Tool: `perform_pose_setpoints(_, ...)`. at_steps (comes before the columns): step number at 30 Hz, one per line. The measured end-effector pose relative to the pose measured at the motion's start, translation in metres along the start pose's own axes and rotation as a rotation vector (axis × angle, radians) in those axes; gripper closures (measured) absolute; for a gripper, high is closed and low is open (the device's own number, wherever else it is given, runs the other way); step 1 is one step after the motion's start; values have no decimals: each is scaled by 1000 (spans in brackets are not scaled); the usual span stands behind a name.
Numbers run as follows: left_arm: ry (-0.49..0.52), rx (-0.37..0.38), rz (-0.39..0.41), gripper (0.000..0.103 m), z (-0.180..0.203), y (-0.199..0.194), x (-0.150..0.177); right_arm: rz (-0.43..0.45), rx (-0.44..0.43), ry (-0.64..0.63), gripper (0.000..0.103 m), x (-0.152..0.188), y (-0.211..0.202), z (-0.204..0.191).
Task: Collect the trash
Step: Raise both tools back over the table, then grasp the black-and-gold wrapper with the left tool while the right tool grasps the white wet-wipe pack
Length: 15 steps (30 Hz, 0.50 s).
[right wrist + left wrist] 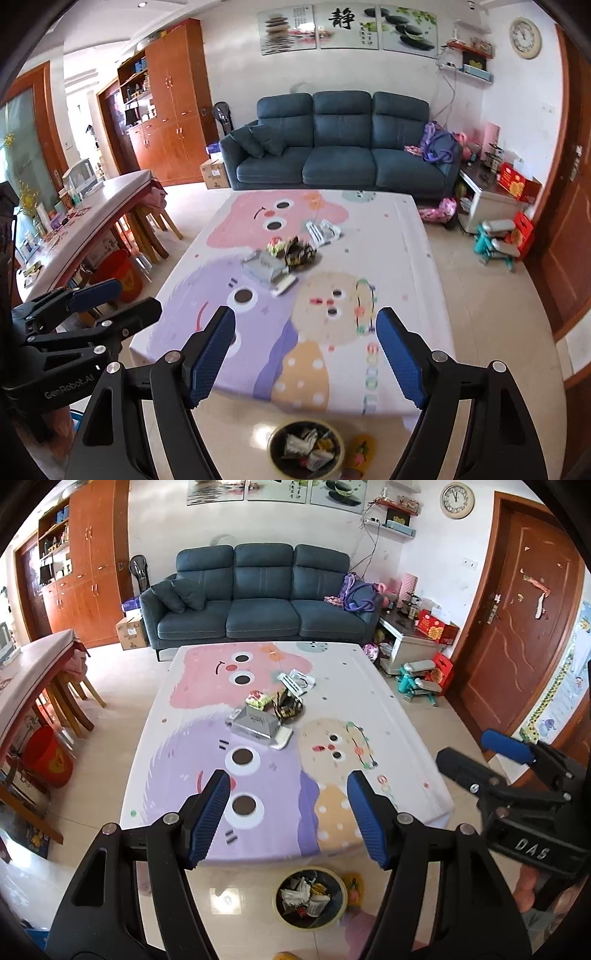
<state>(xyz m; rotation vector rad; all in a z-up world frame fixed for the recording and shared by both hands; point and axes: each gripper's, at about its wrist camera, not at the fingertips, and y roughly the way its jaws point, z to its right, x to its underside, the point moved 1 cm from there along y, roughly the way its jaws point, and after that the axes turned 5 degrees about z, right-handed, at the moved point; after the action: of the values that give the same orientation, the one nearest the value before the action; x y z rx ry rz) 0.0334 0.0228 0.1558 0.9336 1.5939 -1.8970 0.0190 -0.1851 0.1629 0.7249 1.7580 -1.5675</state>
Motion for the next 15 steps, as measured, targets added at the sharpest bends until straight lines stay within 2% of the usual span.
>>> perform_pose_setpoints(5,-41,-18,-55,40,-4,66,-33,-34,-48,-73,23,-39,66,22)
perform_pose_setpoints(15,-158,-94,-229,40,11,247,-89,-202,-206,-175,23,-97,240,89)
